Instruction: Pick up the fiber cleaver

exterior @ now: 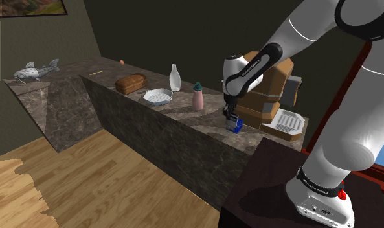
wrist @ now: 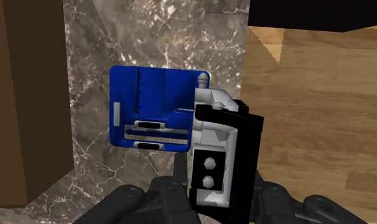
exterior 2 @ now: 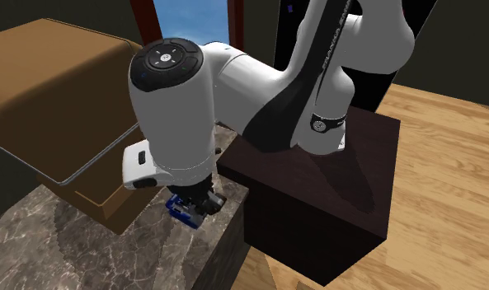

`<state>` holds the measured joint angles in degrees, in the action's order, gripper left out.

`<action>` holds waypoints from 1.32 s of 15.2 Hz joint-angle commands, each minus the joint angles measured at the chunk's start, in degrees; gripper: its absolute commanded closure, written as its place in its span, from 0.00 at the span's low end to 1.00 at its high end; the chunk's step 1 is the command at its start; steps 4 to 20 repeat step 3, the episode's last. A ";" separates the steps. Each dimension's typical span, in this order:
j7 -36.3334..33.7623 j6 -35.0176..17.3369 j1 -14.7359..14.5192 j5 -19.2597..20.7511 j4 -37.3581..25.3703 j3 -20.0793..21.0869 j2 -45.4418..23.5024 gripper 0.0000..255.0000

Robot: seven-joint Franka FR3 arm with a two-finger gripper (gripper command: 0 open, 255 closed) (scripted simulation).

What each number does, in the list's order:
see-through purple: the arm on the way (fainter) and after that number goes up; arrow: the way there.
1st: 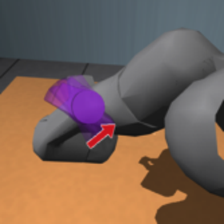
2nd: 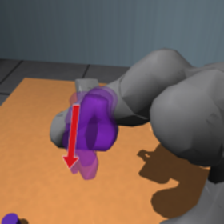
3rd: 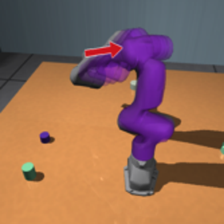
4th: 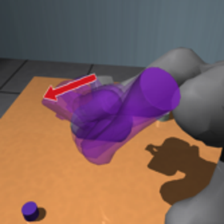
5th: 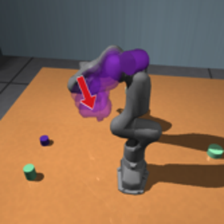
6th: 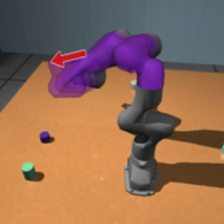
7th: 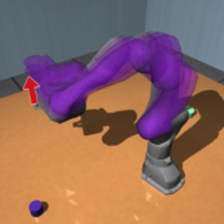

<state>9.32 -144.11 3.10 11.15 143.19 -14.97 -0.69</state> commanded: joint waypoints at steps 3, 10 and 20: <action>0.12 1.77 0.00 0.12 -0.46 -0.01 1.33 1.00; 0.12 1.77 0.00 0.12 -0.46 -0.01 1.33 1.00; 0.12 1.77 0.00 0.12 -0.46 -0.01 1.33 1.00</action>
